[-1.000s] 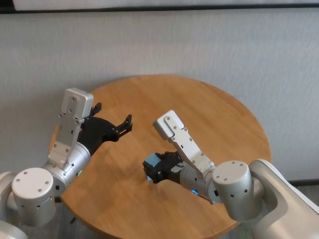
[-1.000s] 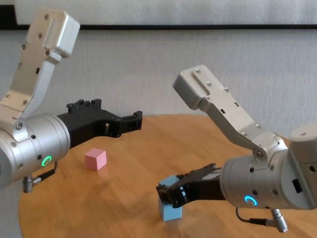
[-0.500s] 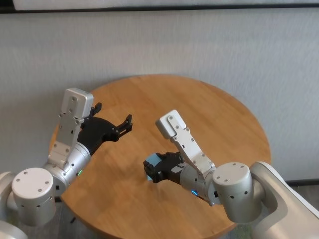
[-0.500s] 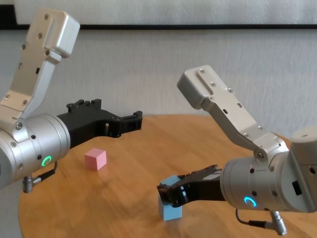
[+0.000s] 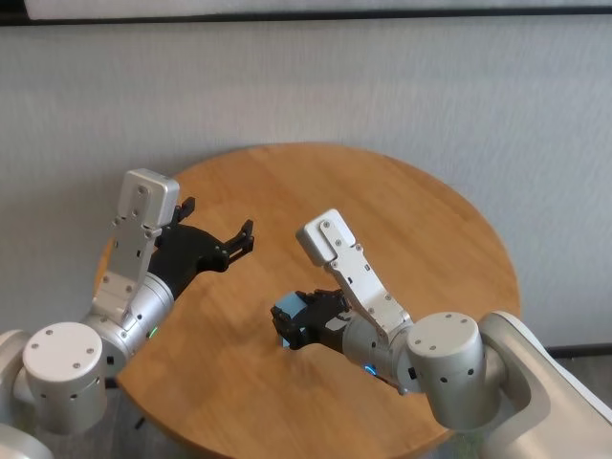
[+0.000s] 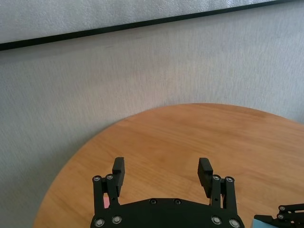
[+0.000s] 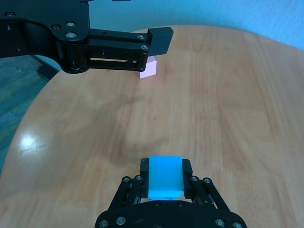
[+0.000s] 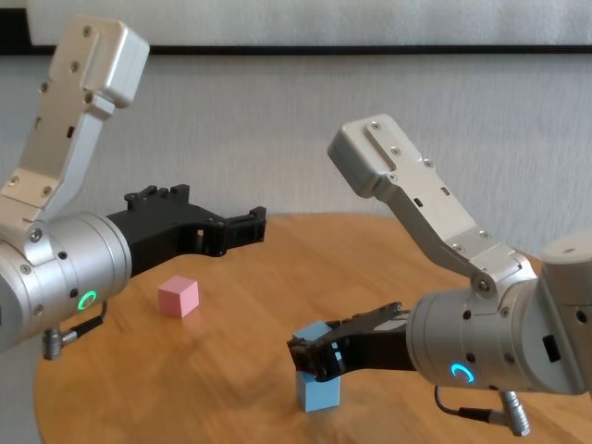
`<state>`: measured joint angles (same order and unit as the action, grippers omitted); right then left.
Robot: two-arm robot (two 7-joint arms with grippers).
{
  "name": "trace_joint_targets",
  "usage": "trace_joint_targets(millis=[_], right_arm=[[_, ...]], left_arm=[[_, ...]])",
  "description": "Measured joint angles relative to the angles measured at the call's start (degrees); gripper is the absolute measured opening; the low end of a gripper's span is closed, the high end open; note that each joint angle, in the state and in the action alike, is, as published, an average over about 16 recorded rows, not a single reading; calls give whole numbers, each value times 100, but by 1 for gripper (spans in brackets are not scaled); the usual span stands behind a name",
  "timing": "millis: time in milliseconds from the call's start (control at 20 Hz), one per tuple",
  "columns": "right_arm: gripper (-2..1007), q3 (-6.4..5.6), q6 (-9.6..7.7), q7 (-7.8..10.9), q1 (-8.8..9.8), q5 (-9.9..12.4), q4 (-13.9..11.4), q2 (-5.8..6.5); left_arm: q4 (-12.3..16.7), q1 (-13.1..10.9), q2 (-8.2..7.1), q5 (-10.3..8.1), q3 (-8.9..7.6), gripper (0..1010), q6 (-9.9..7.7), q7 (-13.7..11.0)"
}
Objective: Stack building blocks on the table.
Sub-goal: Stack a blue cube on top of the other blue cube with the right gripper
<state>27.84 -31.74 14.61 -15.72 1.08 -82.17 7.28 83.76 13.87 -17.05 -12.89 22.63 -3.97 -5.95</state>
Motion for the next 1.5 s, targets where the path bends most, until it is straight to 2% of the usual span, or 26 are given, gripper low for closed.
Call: trace_joint_targets(millis=[1000, 1250, 1500], right_arm=[[368, -48, 140, 81, -48, -206, 185, -121], [428, -48, 139, 80, -50, -206, 186, -121], [551, -45, 139, 77, -51, -202, 183, -116]], left_arm=[[0, 0, 0, 0, 0, 1002, 0, 0], [0, 0, 0, 0, 0, 1002, 0, 0], [0, 0, 0, 0, 0, 1002, 0, 0]])
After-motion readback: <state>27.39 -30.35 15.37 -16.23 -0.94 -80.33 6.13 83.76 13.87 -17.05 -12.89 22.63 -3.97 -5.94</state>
